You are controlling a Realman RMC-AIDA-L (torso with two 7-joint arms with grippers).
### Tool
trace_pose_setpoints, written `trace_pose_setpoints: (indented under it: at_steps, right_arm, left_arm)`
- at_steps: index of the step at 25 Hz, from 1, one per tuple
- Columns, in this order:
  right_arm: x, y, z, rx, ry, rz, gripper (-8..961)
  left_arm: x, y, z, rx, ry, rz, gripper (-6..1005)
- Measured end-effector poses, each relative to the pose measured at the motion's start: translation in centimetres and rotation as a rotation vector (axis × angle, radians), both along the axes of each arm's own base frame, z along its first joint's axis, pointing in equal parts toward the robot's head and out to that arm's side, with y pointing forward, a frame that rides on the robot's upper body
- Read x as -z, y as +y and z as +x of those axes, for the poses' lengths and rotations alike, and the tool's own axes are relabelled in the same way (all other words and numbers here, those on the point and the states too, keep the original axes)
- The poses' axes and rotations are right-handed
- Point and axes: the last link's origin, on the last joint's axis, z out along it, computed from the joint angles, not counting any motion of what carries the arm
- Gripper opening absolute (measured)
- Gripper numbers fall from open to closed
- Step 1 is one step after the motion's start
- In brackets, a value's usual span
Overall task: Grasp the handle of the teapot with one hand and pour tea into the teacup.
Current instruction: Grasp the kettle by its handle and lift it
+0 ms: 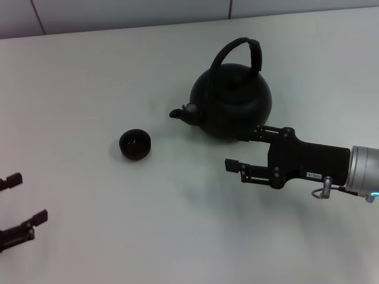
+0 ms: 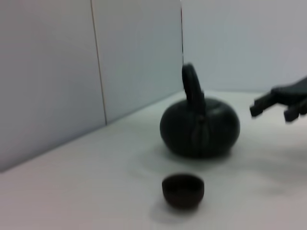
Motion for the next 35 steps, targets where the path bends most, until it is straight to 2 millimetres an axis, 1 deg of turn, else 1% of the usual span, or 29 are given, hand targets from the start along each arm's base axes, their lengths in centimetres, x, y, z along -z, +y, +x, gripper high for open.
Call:
trace_pose_setpoints:
  at_steps: [1,4,10,13,17,21,26,30,35]
  right_arm:
    - [0.0,0.0,0.0,0.0,0.0,0.0,710]
    - [0.0,0.0,0.0,0.001,0.0,0.0,710]
    - [-0.2,-0.2,0.1,0.012,0.022,0.023,703]
    - [-0.5,-0.6,0.5,0.024,0.04,0.059,704]
    - [-1.2,-1.6,1.0,0.044,0.109,0.176,704]
    - [-1.6,-2.4,2.0,0.108,0.149,0.321,704]
    - [-2.0,-2.5,3.3,0.197,0.143,0.49,704]
    - [-2.2,-2.2,4.0,0.247,0.132,0.538,704]
    - [-2.3,-1.6,3.8,0.24,0.124,0.543,705]
  left_arm:
    - [0.0,0.0,0.0,0.0,0.0,0.0,847]
    - [0.9,0.2,-0.6,-0.026,0.054,-0.018,847]
    - [0.9,0.2,-0.5,-0.022,0.047,-0.014,847]
    - [0.7,0.3,-0.4,-0.022,0.042,-0.003,847]
    - [0.5,0.5,-0.2,-0.016,0.04,0.008,847]
    - [0.4,0.7,-0.1,-0.014,0.036,0.028,847]
    - [0.3,0.8,-0.1,-0.017,0.031,0.039,847]
    - [0.2,0.8,-0.1,-0.02,0.028,0.045,847]
    - [0.2,0.9,0.0,-0.024,0.022,0.044,847]
